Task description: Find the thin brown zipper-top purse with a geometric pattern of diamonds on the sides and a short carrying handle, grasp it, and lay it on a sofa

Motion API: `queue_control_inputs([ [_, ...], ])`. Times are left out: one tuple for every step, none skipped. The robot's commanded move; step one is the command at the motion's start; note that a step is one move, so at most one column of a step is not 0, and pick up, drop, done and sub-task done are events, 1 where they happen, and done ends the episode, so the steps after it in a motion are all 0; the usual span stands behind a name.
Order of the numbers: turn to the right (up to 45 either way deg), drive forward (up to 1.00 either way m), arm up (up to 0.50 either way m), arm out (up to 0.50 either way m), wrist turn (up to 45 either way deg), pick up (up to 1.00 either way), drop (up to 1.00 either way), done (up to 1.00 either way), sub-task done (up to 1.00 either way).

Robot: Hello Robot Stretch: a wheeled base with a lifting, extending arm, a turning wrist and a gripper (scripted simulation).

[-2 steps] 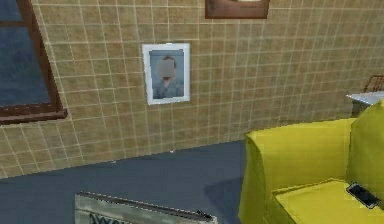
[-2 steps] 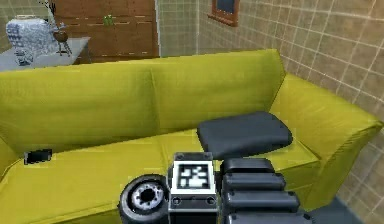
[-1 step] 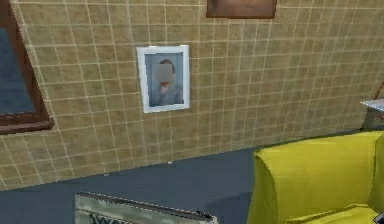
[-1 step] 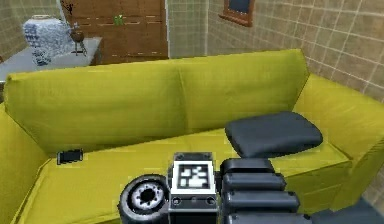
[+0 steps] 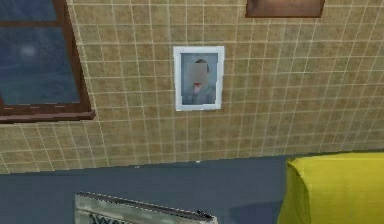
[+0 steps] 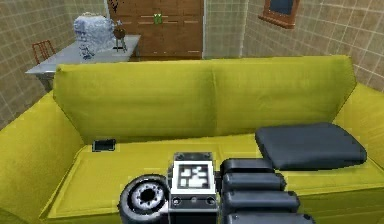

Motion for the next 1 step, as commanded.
queue_control_inputs([
  [0.0, 0.00, 0.00, 0.48, 0.0, 0.00, 0.00, 0.00, 0.00],
])
